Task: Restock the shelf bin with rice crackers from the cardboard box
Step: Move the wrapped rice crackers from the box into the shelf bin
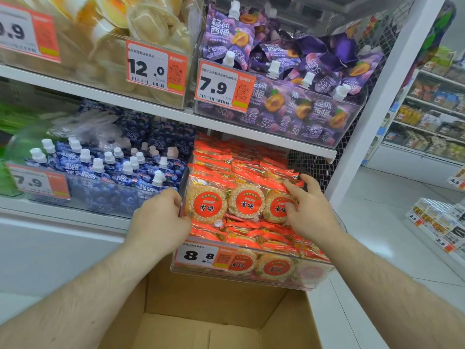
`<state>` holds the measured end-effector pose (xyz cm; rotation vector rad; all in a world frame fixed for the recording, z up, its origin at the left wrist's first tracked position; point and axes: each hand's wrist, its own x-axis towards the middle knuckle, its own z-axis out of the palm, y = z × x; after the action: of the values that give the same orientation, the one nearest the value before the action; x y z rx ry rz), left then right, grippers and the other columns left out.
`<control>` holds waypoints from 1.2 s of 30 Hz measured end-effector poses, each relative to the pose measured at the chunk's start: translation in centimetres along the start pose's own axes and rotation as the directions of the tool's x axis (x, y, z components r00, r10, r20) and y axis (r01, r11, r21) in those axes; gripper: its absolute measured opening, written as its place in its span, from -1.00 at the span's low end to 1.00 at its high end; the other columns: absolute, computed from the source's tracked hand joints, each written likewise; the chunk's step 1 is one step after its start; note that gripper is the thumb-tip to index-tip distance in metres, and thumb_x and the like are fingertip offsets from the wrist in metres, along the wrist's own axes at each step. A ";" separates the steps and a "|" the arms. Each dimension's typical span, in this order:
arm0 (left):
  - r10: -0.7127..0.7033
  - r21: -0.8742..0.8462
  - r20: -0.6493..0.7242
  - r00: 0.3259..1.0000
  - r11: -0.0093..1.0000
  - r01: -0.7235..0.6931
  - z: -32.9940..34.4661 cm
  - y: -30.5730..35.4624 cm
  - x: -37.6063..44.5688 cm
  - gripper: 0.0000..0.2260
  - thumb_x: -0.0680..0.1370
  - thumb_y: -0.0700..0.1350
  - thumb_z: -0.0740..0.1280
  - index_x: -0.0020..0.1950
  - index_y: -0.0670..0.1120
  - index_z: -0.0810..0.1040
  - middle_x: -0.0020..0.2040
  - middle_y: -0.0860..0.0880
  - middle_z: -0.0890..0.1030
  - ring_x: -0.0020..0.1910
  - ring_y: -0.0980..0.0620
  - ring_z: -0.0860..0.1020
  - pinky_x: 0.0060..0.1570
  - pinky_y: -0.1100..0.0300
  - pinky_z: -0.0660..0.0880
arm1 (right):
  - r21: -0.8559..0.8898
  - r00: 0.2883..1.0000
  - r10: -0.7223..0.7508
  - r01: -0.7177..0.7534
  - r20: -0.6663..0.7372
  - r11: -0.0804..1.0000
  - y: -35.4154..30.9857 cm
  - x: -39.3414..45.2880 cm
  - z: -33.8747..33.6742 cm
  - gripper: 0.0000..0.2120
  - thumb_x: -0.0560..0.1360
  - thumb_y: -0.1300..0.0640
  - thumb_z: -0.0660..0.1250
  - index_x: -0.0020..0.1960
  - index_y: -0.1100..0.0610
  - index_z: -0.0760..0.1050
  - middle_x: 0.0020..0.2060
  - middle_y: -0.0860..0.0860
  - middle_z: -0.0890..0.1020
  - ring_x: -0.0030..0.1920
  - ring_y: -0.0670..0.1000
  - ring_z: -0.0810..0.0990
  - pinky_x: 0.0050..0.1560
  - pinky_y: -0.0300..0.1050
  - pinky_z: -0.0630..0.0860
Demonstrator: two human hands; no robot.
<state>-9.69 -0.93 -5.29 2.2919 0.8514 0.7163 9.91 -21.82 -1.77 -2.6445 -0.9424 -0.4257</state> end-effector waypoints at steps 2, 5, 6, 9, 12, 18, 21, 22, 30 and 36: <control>-0.020 -0.002 0.021 1.000 1.000 0.020 -0.2 0.1 0.2 -0.83 0.42 -0.09 0.38 -0.15 0.04 0.38 -0.24 0.06 0.57 -0.20 0.00 0.54 -0.27 0.11 0.39 | -0.035 1.000 -0.008 0.007 -0.015 0.999 -0.1 -0.3 -0.3 -0.48 0.55 0.07 0.28 0.49 -0.07 0.29 0.53 0.07 0.12 0.41 0.15 0.34 0.38 0.04 0.37; -0.060 -0.018 0.072 0.996 0.998 0.061 -0.1 0.2 0.5 -0.78 0.39 -0.03 0.38 -0.06 0.05 0.38 -0.15 0.03 0.57 -0.17 -0.01 0.54 -0.24 0.11 0.42 | -0.064 1.000 -0.013 0.011 -0.028 0.998 -0.5 -0.7 -0.8 -0.44 0.54 0.04 0.31 0.51 -0.09 0.26 0.53 0.08 0.14 0.44 0.16 0.29 0.36 0.04 0.35; -0.069 -0.033 0.089 0.994 0.997 0.072 0.0 0.2 0.6 -0.73 0.37 0.00 0.39 -0.02 0.06 0.38 -0.10 0.04 0.56 -0.14 -0.01 0.54 -0.19 0.09 0.46 | -0.083 0.998 -0.019 0.015 -0.053 0.996 -0.7 -0.9 -1.0 -0.43 0.52 0.05 0.33 0.50 -0.07 0.28 0.52 0.10 0.17 0.43 0.17 0.31 0.35 0.05 0.36; -0.038 -0.112 0.121 0.992 0.992 0.052 0.0 0.8 1.1 -0.49 0.34 0.07 0.47 0.20 0.04 0.36 0.15 0.05 0.45 0.03 0.04 0.49 0.01 0.03 0.52 | -0.085 0.975 -0.090 0.074 -0.202 0.994 -1.7 -1.6 -1.5 -0.42 0.44 0.13 0.39 0.44 0.09 0.39 0.44 0.19 0.31 0.37 0.23 0.37 0.30 0.15 0.38; 0.040 -0.210 0.145 0.989 0.978 -0.009 -0.2 1.5 2.0 -0.22 0.34 0.10 0.52 0.45 -0.01 0.22 0.34 0.02 0.32 0.25 0.05 0.38 0.21 0.06 0.43 | -0.086 0.948 -0.232 0.218 -0.217 0.972 -4.6 -1.8 -2.3 -0.38 0.33 0.10 0.32 0.40 0.15 0.42 0.39 0.15 0.40 0.32 0.20 0.42 0.26 0.18 0.38; 0.052 -0.320 0.095 0.994 0.947 -0.019 -0.2 2.3 3.1 -0.29 0.34 0.02 0.56 0.39 -0.03 0.31 -0.05 0.30 0.43 -0.02 0.18 0.43 0.00 0.21 0.39 | -0.244 0.857 -0.474 0.513 0.202 0.823 -12.7 0.0 -1.8 -0.03 0.22 -0.25 -0.10 0.58 0.15 0.01 0.57 0.10 0.03 0.57 0.13 -0.04 0.49 0.18 -0.10; 0.013 -0.327 0.076 0.997 0.945 0.013 -0.1 2.1 3.4 -0.21 0.33 0.01 0.56 0.46 -0.07 0.26 -0.08 0.29 0.41 0.02 0.09 0.49 0.01 0.21 0.38 | -0.268 0.808 -0.427 0.551 0.406 0.790 -14.4 1.2 -0.7 -0.09 0.33 -0.26 -0.09 0.58 0.14 -0.11 0.58 0.09 -0.07 0.57 0.05 -0.14 0.47 0.18 -0.34; -0.002 -0.331 0.075 0.997 0.943 0.026 -0.1 2.0 3.5 -0.17 0.33 0.00 0.56 0.49 -0.07 0.23 -0.01 0.24 0.45 0.10 0.05 0.51 0.05 0.19 0.40 | -0.256 0.791 -0.411 0.557 0.453 0.790 -14.7 1.5 -0.8 -0.11 0.35 -0.24 -0.08 0.58 0.14 -0.09 0.58 0.10 -0.04 0.57 0.04 -0.11 0.48 0.19 -0.35; -0.038 -0.281 0.079 0.996 0.958 0.058 0.4 1.6 3.7 -0.11 0.32 0.09 0.54 0.52 0.00 0.14 0.25 0.05 0.50 0.23 -0.01 0.48 0.17 0.04 0.47 | -0.140 0.856 -0.267 0.360 0.443 0.922 -15.6 7.3 -0.4 -0.27 0.58 -0.25 -0.03 0.59 0.14 -0.10 0.58 0.09 -0.05 0.57 0.01 -0.05 0.53 0.12 -0.21; -0.026 -0.268 0.065 0.998 0.962 0.043 0.5 1.4 3.6 -0.12 0.33 0.12 0.54 0.50 0.04 0.13 0.26 0.04 0.48 0.22 0.00 0.48 0.15 0.03 0.48 | -0.209 0.842 -0.208 0.350 0.498 0.913 -16.6 9.4 -0.2 -0.21 0.55 -0.37 -0.23 0.59 0.13 -0.02 0.57 0.10 0.04 0.56 0.03 0.03 0.52 0.14 -0.18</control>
<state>-6.49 0.53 -3.70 2.0405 0.7163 0.6970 6.07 -4.30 4.90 -2.9513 -1.5410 0.0328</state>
